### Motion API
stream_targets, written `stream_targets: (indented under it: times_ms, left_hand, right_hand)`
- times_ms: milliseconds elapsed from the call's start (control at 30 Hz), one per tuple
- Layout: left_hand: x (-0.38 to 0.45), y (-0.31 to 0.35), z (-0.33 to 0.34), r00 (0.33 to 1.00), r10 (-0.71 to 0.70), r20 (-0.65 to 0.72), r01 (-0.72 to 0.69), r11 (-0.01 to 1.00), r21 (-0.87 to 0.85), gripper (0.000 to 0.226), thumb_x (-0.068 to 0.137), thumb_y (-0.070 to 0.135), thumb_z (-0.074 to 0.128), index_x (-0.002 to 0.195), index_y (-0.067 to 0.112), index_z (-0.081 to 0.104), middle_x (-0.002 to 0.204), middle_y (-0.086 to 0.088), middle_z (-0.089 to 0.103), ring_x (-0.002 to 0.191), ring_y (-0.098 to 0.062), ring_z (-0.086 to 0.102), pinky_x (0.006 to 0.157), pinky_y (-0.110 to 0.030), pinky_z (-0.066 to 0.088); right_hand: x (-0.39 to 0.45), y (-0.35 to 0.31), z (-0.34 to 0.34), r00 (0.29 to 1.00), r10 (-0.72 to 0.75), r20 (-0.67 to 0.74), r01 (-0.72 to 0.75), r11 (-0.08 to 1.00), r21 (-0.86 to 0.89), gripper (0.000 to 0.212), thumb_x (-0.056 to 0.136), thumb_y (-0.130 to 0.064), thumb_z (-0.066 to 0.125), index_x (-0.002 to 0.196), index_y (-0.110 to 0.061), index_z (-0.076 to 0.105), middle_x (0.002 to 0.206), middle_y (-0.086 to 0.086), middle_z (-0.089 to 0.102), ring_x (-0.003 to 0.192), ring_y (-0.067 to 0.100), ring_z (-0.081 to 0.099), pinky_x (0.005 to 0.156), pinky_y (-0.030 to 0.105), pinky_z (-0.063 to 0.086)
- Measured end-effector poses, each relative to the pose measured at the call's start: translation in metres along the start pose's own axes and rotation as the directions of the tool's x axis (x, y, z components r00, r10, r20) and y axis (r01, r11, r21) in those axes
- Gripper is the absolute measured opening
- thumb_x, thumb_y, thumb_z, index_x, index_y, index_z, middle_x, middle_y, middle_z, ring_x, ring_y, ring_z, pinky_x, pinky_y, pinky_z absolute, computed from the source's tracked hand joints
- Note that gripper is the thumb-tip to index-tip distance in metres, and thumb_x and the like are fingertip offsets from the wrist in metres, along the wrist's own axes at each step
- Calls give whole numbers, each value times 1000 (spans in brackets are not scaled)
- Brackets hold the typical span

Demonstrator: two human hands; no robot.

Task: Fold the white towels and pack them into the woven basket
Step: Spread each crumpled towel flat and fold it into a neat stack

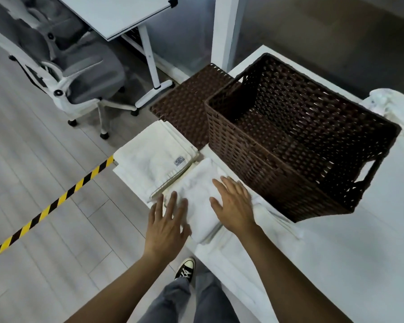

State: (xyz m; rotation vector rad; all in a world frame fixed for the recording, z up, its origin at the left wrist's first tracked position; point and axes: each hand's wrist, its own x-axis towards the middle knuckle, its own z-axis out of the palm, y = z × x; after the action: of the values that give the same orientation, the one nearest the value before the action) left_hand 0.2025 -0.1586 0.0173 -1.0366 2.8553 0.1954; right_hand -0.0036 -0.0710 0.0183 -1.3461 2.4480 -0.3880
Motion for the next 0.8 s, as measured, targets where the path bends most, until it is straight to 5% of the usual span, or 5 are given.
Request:
stream_targets:
  times_ms: [333,700,800]
  left_hand:
    - [16,13,-62,966,208,-153,-214,976,-28,53,83,37,75,132,20,63,145,-15,55,132,-45,51,100,-60,47]
    - [22,66,-133,827,438,-353,-495,864,-88,41,90,36,45,127,25,60,145,-5,52,131,-34,44,104,-47,38]
    - [20,87,-144,776,499,-386,-577,809,-114,39,87,28,64,125,24,61,142,-5,53,130,-33,46,102,-47,40]
  right_hand:
    - [-31,-27,-41,975,53,-215,-45,998,43,55,100,-34,54,153,-25,42,160,1,40,144,22,38,121,41,29]
    - [-102,-19,-98,823,238,-516,-214,971,107,50,97,-29,59,146,-25,51,152,-1,48,138,20,45,116,40,35]
    - [-127,-8,-111,763,281,-582,-266,957,112,50,95,-28,60,144,-22,53,147,1,53,134,22,49,112,42,40]
